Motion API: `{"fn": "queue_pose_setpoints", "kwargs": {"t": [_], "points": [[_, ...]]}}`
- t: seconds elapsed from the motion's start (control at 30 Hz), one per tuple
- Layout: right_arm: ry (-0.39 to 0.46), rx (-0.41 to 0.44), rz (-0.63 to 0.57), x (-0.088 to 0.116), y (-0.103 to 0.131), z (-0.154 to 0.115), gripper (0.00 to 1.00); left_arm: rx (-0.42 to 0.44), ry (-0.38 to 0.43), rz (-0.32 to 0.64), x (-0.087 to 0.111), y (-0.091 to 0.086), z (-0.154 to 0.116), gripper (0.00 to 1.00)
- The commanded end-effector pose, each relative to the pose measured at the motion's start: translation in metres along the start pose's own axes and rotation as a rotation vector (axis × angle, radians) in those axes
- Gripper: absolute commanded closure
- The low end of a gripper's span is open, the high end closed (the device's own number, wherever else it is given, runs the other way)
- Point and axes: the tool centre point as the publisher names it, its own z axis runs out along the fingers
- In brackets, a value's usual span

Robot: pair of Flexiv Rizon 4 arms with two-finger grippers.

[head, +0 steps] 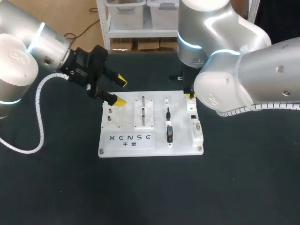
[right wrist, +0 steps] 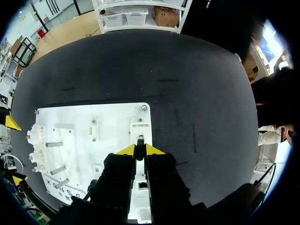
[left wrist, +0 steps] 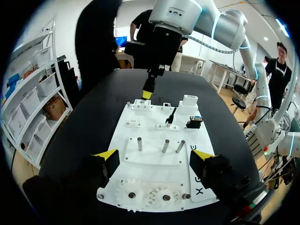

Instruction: Insert the USB connector, Ethernet cable, and multi-pin plug into their matching sockets one by one.

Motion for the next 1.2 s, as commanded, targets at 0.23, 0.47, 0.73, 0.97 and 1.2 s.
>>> {"fn": "queue_pose_setpoints", "kwargs": {"t": [0.23, 0.47, 0.73, 0.97, 1.2], "points": [[0.011, 0.024, 0.005, -0.005, -0.003, 0.01, 1.0, 0.003, 0.003, 0.0, 0.0, 0.001, 0.001, 0.0], [0.03, 0.046, 0.025, -0.009, -0.007, 0.019, 1.0, 0.003, 0.003, 0.0, 0.0, 0.001, 0.001, 0.0], [0.047, 0.066, 0.029, -0.014, -0.006, 0.032, 1.0, 0.003, 0.003, 0.0, 0.0, 0.001, 0.001, 0.0], [0.07, 0.067, 0.041, -0.015, -0.009, 0.041, 1.0, 0.003, 0.003, 0.0, 0.0, 0.001, 0.001, 0.0], [0.015, 0.017, 0.049, -0.014, -0.007, 0.027, 0.0, 0.003, 0.003, 0.0, 0.0, 0.001, 0.001, 0.0]]}}
